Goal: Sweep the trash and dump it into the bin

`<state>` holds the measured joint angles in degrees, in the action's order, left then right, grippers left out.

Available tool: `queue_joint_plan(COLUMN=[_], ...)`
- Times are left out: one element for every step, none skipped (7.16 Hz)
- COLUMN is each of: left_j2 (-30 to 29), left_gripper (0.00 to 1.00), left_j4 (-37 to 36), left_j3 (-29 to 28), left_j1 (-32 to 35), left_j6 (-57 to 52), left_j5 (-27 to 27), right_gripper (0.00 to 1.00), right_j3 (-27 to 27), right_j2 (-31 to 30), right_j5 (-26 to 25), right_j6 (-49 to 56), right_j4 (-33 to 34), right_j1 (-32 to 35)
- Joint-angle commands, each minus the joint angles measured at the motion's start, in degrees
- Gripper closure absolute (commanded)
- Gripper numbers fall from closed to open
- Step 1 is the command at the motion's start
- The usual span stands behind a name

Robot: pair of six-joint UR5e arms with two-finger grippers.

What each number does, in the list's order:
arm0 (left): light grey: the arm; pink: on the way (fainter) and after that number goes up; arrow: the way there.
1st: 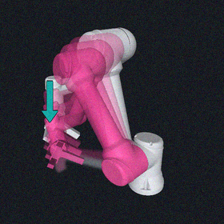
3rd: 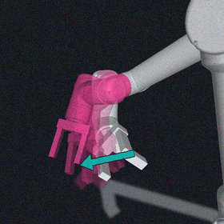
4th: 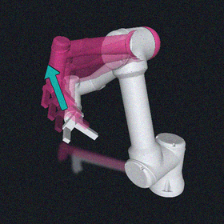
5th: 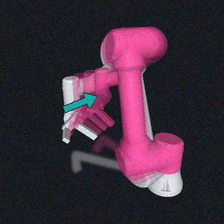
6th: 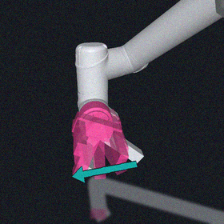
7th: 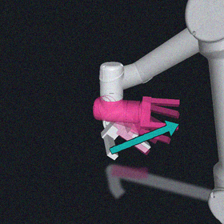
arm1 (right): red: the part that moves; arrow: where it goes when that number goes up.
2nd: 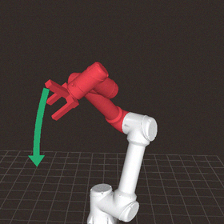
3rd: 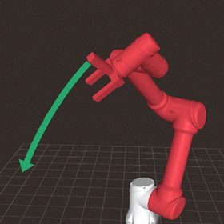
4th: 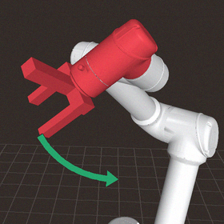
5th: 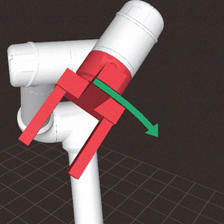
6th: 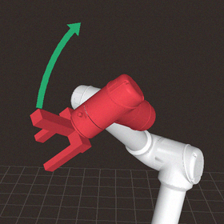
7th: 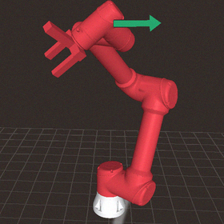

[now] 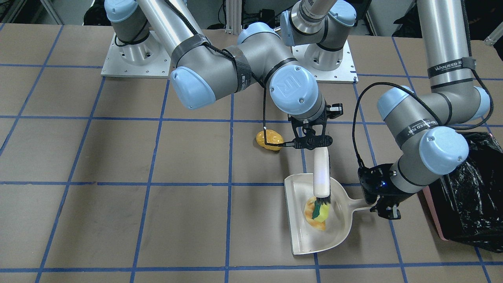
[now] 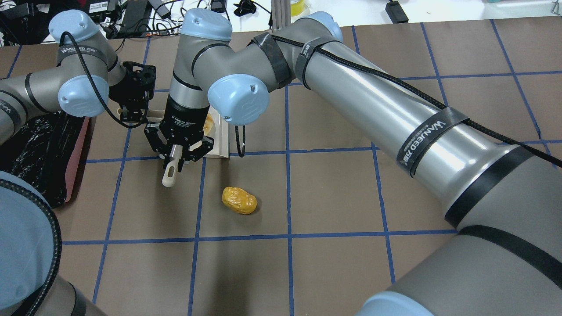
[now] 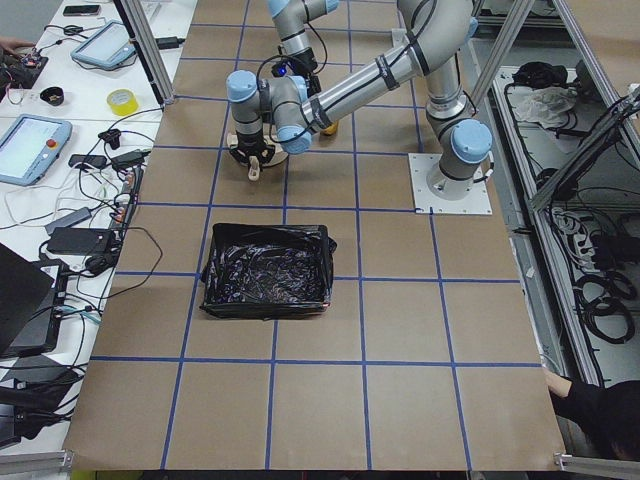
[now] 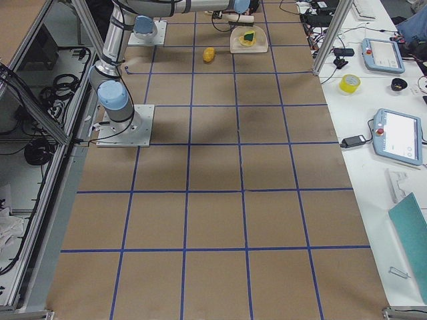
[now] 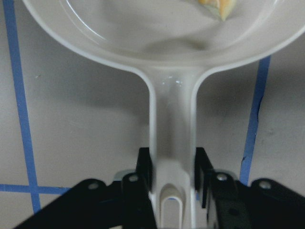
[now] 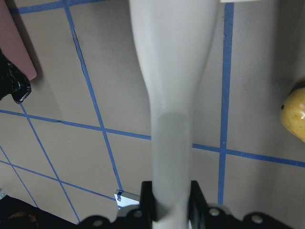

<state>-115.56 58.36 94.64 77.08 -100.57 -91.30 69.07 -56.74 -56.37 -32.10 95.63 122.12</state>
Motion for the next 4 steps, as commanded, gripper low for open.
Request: queue_joint_plan(left_j2=[0.2, 0.9, 2.3, 4.4], left_gripper=[1.00, 1.00, 1.00, 1.00], left_j4=[0.0, 0.3, 0.6, 0.6], left_j3=[0.4, 0.6, 2.4, 5.4], left_j1=[0.0, -0.2, -0.5, -0.9], left_j6=[-0.8, -1.4, -2.6, -5.2], left_j5=[0.1, -0.1, -0.2, -0.2], right_gripper=[1.00, 1.00, 1.00, 1.00], right_j3=[0.6, 1.1, 2.4, 4.6], right_j2=[-3.1, -4.7, -5.9, -7.5], right_j5=[-11.4, -16.8, -20.4, -22.2], right_j6=[3.8, 4.2, 4.9, 4.6], right_j4=[-9.9, -15.2, -19.5, -22.8], right_j1=[-0.5, -0.8, -1.2, -1.1])
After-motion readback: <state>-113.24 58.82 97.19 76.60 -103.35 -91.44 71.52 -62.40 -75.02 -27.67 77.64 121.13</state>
